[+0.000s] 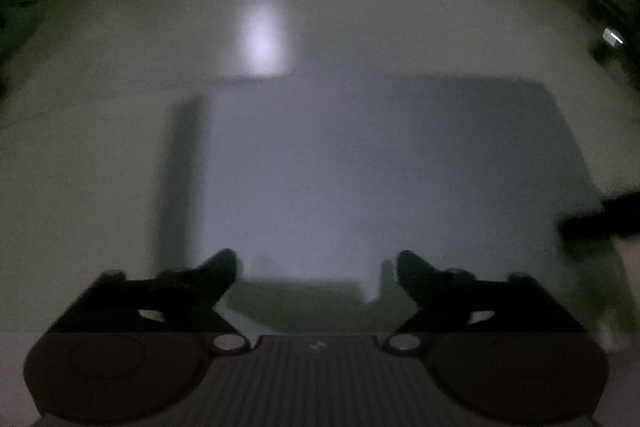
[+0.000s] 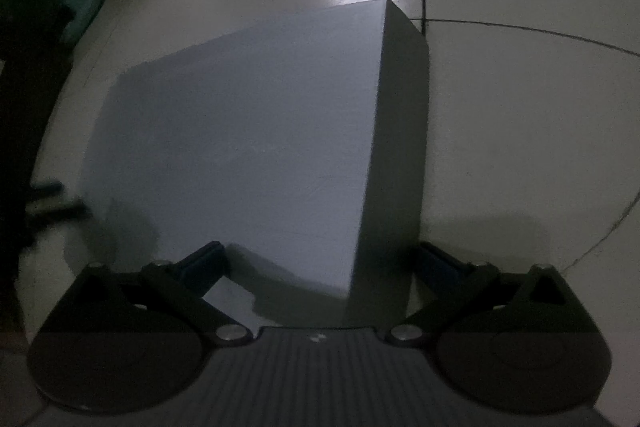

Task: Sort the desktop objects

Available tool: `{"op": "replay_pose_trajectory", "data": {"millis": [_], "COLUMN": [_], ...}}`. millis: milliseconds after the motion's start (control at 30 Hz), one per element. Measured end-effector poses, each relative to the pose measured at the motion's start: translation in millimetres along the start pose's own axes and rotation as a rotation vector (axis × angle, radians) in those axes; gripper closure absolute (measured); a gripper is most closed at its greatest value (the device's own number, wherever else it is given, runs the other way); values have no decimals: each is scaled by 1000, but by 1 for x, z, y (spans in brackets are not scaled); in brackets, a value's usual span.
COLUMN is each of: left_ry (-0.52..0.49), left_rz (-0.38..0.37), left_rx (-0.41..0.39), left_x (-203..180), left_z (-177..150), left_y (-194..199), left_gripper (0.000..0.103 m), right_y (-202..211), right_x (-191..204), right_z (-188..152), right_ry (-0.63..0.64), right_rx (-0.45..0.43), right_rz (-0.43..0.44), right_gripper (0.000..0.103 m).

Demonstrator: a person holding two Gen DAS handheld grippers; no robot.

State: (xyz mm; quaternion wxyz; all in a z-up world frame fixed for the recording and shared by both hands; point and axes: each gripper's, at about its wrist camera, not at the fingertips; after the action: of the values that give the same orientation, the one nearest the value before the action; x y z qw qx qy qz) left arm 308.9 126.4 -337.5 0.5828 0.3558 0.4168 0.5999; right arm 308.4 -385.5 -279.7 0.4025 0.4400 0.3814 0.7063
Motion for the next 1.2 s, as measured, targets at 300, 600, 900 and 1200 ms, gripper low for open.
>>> {"op": "replay_pose_trajectory", "data": {"millis": [300,600,900,1200], "left_ry": [50,193,-29,125], "left_rz": [200,100,23,-54], "left_rx": [-105,-30,-82,-57], "left_x": [64,77,21,85], "left_z": [16,7,-17,-7], "left_y": [-30,-53,-43,-46], "left_gripper": [1,2,1,1], "right_y": [-1,-19,-19,-14], "right_x": [3,15,6,-9], "right_z": [4,10,12,9], "right_ry": [16,-2,-6,-21], "right_rx": [13,12,15,-12], "right_rz": [-12,-10,56,125], "right_gripper": [1,0,0,0]}}
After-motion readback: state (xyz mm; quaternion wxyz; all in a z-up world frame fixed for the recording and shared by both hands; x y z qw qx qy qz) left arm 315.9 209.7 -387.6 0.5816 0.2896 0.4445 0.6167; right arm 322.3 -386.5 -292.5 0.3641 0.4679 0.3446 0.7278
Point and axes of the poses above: each gripper's, at about its wrist camera, not at the fingertips, and y roughly against the way its jaws point, x to its left, z to its top, and after that the axes turned 8 degrees about y, right-handed
